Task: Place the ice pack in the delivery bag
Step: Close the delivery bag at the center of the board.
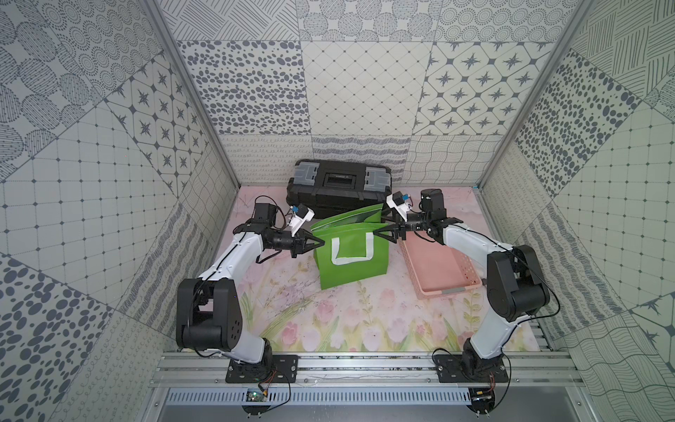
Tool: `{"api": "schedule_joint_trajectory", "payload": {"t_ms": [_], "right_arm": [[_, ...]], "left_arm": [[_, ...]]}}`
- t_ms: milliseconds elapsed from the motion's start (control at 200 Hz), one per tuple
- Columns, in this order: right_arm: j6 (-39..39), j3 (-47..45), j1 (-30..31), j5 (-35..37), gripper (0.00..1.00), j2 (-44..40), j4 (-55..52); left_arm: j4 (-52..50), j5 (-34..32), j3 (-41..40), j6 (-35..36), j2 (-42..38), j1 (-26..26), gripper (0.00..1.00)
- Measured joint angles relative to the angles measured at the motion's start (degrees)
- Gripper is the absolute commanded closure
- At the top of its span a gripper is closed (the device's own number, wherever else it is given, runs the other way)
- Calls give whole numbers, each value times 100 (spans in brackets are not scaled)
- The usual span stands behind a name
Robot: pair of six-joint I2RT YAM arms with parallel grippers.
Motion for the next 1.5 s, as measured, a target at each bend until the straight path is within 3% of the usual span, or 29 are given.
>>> {"api": "schedule_joint_trajectory", "payload": {"t_ms": [500, 800, 880, 1031, 1306, 1501], "right_arm": [[-815, 463, -345, -111, 5, 26, -968], [-927, 1331, 144, -380, 4, 603, -1123], [-929, 1405, 240, -472, 8, 754, -1115], [-933, 1126, 271, -573, 24, 772, -1012], [-789, -227, 114, -614, 30, 208, -603], [-564, -706, 13, -610, 47, -188, -319]], "left_arm": [[-179, 28, 144, 114, 74, 20, 100], [-326, 68, 282, 201, 177, 20, 100], [-411, 105, 341, 273, 243, 20, 100], [-682, 168, 522, 474, 442, 20, 100], [-1255, 280, 824, 925, 752, 55, 100], [-1478, 328, 916, 1145, 861, 55, 100]]}}
